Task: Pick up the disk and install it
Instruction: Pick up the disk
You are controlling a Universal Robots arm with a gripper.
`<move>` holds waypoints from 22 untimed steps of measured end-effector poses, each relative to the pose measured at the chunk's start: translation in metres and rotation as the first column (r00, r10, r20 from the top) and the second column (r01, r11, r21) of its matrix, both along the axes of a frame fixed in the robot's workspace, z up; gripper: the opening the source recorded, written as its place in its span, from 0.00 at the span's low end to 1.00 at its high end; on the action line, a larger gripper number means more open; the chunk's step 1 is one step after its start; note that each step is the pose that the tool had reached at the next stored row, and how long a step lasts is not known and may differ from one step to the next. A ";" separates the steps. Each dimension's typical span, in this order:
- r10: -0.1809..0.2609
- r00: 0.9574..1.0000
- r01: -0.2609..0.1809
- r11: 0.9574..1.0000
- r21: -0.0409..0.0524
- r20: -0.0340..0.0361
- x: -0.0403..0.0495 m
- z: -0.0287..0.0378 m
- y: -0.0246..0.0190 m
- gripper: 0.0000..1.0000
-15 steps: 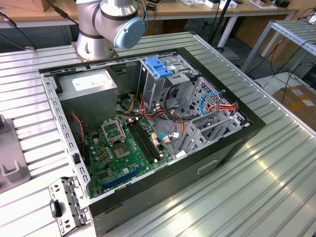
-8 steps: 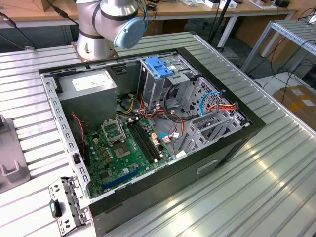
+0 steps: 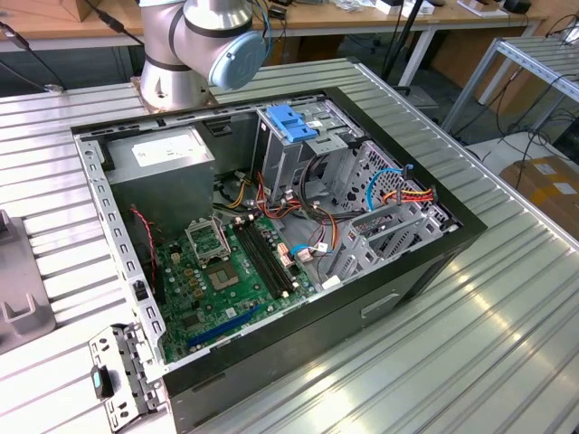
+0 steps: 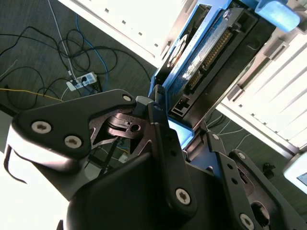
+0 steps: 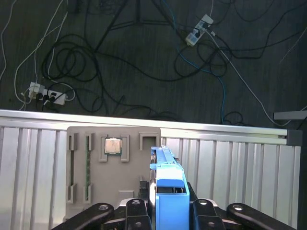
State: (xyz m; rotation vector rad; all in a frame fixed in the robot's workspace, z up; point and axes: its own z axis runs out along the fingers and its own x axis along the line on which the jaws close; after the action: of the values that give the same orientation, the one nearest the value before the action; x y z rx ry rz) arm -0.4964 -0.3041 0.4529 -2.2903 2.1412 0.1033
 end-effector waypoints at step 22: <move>0.000 1.000 0.000 1.000 0.000 0.000 0.0000 0.0053 0.0000 0.37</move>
State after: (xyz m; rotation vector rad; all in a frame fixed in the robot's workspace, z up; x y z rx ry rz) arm -0.4964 -0.3041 0.4582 -2.2903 2.1412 0.1032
